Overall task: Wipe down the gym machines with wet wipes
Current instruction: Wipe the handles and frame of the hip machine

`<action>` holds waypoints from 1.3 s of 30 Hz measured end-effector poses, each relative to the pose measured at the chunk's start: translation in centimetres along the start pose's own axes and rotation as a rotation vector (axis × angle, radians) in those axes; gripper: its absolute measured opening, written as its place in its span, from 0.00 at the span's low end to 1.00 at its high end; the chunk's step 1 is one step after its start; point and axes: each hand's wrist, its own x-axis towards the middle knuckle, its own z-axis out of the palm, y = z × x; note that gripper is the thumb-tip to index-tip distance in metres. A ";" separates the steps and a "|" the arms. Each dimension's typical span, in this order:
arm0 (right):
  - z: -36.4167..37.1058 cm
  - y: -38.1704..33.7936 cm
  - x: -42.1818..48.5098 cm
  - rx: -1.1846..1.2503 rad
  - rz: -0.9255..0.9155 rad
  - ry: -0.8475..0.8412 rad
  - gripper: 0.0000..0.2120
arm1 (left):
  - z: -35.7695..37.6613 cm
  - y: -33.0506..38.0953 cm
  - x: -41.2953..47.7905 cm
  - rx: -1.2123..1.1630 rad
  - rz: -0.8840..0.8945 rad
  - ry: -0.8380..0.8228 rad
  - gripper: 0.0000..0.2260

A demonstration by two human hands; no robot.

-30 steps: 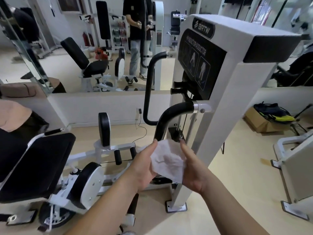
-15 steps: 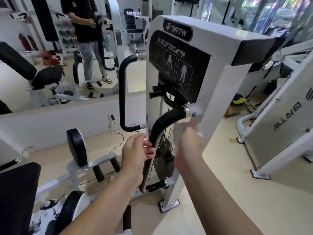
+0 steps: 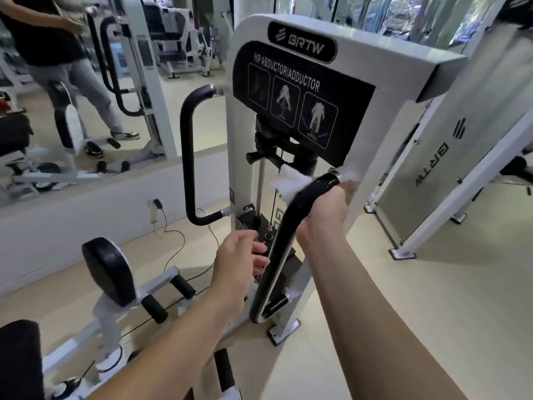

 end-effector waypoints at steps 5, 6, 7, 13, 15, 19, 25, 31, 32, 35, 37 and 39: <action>-1.0 4.0 -1.5 -0.461 -0.217 -0.014 0.31 | -0.1 0.0 1.4 0.017 -0.015 0.001 0.10; -1.5 5.1 -1.7 -0.531 -0.241 -0.036 0.33 | -0.2 -0.1 1.7 0.024 -0.017 0.007 0.10; -2.2 6.2 -1.7 -0.575 -0.287 -0.066 0.34 | -0.2 -0.2 2.0 0.030 -0.018 0.012 0.10; -7.2 11.7 0.3 -0.900 -0.411 -0.186 0.12 | -0.2 -1.3 2.5 0.070 -0.032 0.036 0.10; -9.9 13.6 1.4 -1.108 -0.332 -0.228 0.05 | -0.2 -1.7 2.5 0.066 -0.044 0.058 0.11; -13.7 16.3 2.5 -1.384 -0.147 -0.473 0.17 | -0.1 -2.2 2.7 0.060 -0.060 0.079 0.11; -5.4 6.6 0.6 -0.746 -0.249 -0.285 0.12 | 0.4 -3.1 3.1 0.041 -0.098 0.112 0.12; -6.8 9.6 0.7 -0.845 -0.307 -0.320 0.23 | 1.1 -4.9 2.3 0.076 -0.146 0.085 0.13; -7.5 10.9 0.8 -0.862 -0.251 -0.311 0.28 | 1.0 -5.2 2.1 0.083 -0.161 0.089 0.13; -9.3 14.8 2.4 -0.878 -0.097 -0.238 0.38 | 0.2 -6.4 1.7 0.084 -0.206 0.117 0.13; -10.3 17.4 3.2 -0.835 0.090 -0.228 0.39 | -0.5 -7.0 1.6 0.106 -0.217 0.140 0.13; -11.4 20.5 4.2 -0.768 0.233 -0.227 0.37 | -1.2 -7.5 1.5 0.124 -0.232 0.143 0.12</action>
